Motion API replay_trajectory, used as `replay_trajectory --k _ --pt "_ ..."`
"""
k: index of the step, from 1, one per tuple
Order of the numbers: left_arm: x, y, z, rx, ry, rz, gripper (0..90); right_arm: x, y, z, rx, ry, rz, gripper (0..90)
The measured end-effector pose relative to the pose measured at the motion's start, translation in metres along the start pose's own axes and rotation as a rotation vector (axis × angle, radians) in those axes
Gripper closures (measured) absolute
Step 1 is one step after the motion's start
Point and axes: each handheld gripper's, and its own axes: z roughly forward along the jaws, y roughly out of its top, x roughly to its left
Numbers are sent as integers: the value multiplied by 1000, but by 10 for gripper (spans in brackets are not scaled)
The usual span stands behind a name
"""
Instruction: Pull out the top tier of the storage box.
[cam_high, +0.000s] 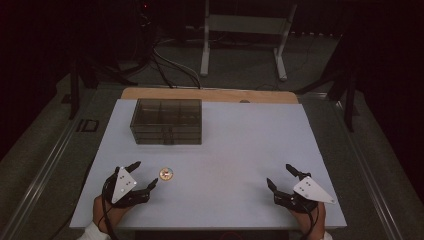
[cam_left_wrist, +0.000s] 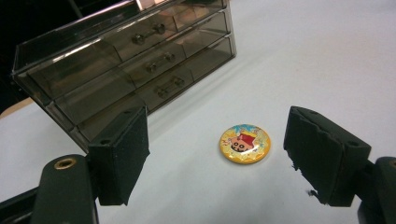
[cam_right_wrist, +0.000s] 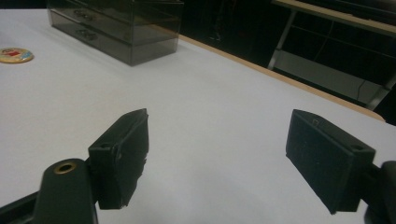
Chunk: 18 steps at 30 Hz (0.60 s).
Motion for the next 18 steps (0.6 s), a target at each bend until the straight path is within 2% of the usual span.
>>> replay_trajectory --k 5,11,13,16,18 --pt "-1 0 2 14 2 4 241 -3 -2 2 1 7 25 203" --pt "-1 -1 7 28 1 6 249 -1 0 2 4 4 18 209" --pt "0 2 9 41 33 20 254 0 0 2 12 -2 12 211" --pt "5 7 13 32 69 33 265 1 0 3 13 -7 0 211" --pt "9 11 18 21 87 27 265 0 0 4 10 -6 -1 211"
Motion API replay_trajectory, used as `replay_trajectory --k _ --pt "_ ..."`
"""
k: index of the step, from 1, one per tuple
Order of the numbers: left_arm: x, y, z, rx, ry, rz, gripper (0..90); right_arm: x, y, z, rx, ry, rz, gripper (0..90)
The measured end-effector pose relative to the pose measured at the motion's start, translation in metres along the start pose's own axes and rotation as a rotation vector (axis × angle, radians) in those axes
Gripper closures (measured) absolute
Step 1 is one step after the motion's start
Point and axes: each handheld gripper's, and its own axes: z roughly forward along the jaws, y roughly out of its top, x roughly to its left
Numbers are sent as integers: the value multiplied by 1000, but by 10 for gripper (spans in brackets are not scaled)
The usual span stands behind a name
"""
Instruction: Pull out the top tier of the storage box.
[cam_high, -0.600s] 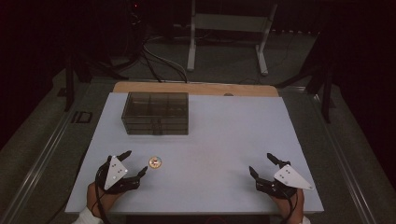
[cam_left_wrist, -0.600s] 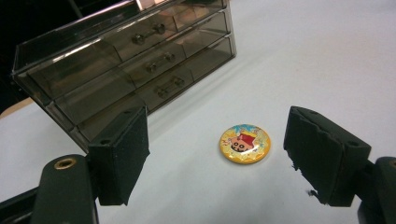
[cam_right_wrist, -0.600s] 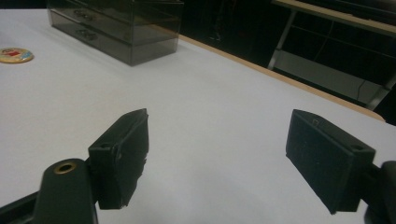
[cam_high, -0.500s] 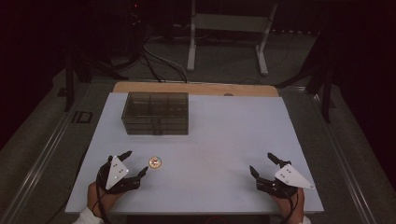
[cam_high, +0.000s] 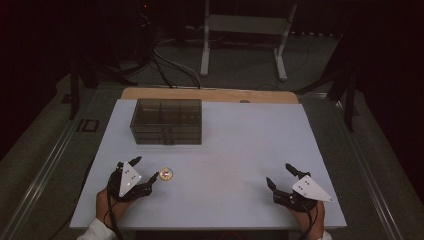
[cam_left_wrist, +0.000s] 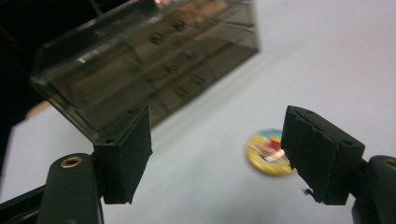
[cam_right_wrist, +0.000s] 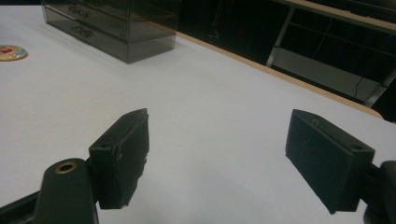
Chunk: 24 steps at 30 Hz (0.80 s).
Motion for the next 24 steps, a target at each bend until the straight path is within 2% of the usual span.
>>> replay_trajectory --k 1,3,8,10,13,15,18,20,24 --pt "2 2 4 1 13 -3 271 0 -1 1 1 2 2 211" --pt "6 6 12 0 1 -20 322 0 -1 2 9 4 2 210" --pt "9 17 39 21 51 4 325 1 -1 3 15 -1 -3 211" --pt "10 21 47 21 56 8 337 1 -2 3 19 -5 -3 212" --pt "10 27 58 26 97 13 354 0 -3 3 28 -13 0 212" --pt "10 29 64 20 143 26 361 1 -4 3 35 -17 -5 212" --pt "10 31 73 13 182 34 428 1 -5 3 47 -24 -15 213" --pt "10 32 79 24 197 57 449 1 -6 1 50 -29 -17 215" --pt "10 31 89 34 219 77 554 0 -7 -1 56 -40 -17 219"
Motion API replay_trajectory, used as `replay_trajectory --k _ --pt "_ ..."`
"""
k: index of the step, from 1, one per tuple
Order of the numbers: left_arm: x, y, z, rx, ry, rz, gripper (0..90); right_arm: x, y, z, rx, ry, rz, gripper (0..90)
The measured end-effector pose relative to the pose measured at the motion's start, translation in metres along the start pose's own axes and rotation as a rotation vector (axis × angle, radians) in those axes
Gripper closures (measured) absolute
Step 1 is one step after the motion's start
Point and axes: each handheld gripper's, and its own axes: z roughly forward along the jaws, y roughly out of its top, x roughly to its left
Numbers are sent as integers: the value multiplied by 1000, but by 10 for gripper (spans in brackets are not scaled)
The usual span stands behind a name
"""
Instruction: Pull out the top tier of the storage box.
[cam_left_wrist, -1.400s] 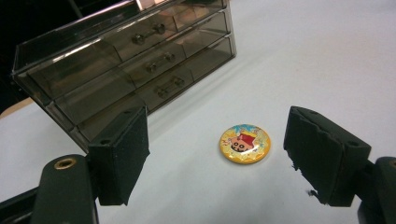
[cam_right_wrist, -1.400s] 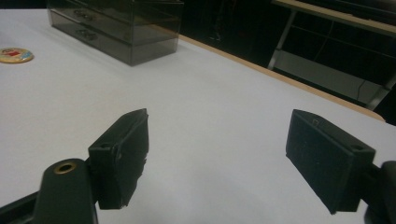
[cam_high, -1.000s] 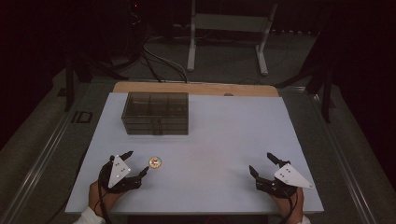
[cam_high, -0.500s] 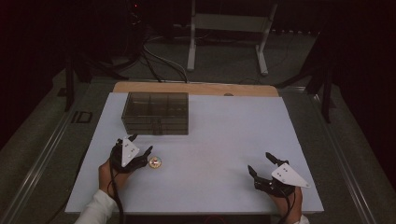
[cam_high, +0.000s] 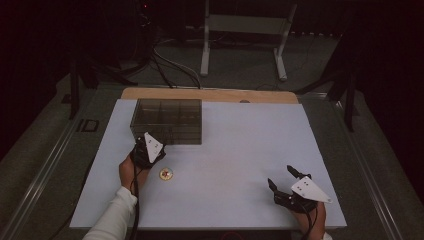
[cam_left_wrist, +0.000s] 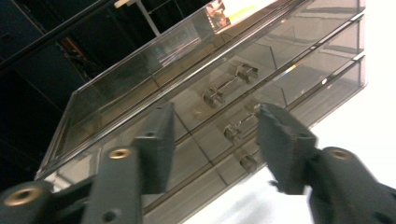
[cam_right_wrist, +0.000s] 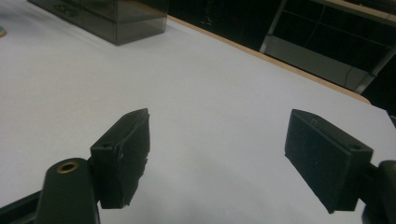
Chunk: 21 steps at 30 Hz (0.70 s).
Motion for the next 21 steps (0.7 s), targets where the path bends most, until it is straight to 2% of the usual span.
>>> replay_trajectory --k 2,4,5,6,8,10,13,14,17,21 --pt "-2 -1 5 12 23 4 564 0 -1 -1 5 -4 1 220" --pt "-3 -1 7 2 20 -3 582 0 -1 -1 8 -7 -1 223" --pt "-5 -1 9 2 31 8 625 0 -1 -1 8 -7 -1 223" --pt "-6 0 10 7 48 23 624 0 -1 -1 8 -9 -2 224" --pt "-6 0 10 -1 55 26 669 0 -1 -1 8 -9 -2 225" --pt "-11 2 11 -7 92 60 706 0 -2 0 16 -10 -4 227" --pt "-13 3 12 -3 94 74 764 1 -2 0 22 -12 -10 228" --pt "-15 3 13 0 109 91 778 2 -2 1 25 -15 -21 230" --pt "-15 2 13 11 120 104 803 2 -2 1 28 -13 -19 232" --pt "-14 2 12 5 115 98 813 3 -2 1 34 -12 -26 235"
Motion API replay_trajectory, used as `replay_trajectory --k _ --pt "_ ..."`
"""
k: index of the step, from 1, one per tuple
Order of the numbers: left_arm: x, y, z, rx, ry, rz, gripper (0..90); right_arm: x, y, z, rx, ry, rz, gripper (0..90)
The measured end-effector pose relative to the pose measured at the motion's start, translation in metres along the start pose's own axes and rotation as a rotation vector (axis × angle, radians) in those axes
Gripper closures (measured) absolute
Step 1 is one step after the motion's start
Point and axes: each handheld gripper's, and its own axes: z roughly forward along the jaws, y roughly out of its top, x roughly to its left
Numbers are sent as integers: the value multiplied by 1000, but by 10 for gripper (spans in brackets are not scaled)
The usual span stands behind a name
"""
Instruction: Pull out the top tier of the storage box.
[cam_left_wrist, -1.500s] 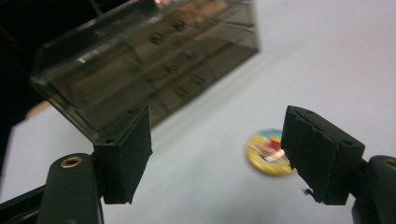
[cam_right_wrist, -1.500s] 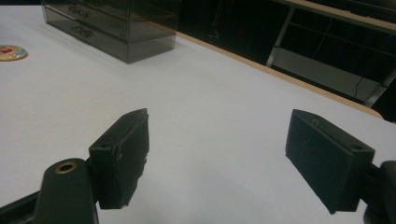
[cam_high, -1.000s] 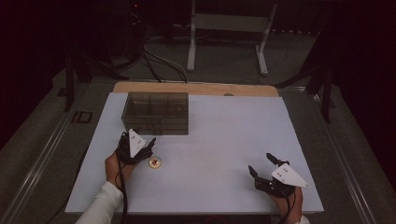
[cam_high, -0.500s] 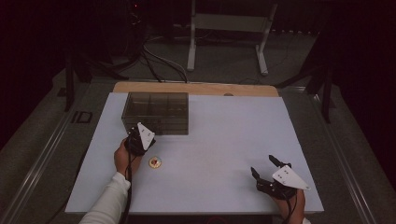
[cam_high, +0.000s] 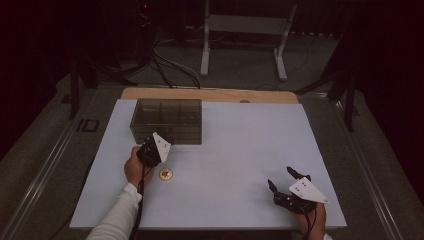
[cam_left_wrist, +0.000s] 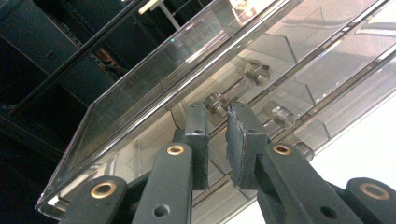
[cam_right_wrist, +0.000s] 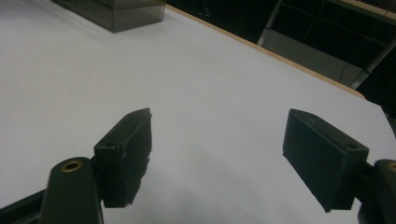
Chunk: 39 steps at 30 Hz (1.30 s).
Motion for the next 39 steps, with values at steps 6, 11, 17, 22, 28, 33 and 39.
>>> replay_trajectory --k 6,11,17,22,28,33,39 --pt "2 -2 -4 -14 -9 -8 817 0 0 0 -3 0 -7 239" --pt "1 -3 -7 -17 -16 -5 818 0 1 -1 -4 0 -7 241" --pt "0 -4 -13 -16 -14 35 818 -1 1 0 3 -10 -14 254" --pt "-2 -3 -19 -12 -7 38 818 -1 2 0 4 -13 -13 256" --pt "-3 -3 -22 -5 -17 21 817 -1 2 -1 3 -16 -16 270" --pt "-2 -4 -23 -4 -27 21 816 -1 2 0 5 -13 -19 269" --pt "0 -4 -25 -6 -58 2 810 0 2 0 11 -3 -26 270"
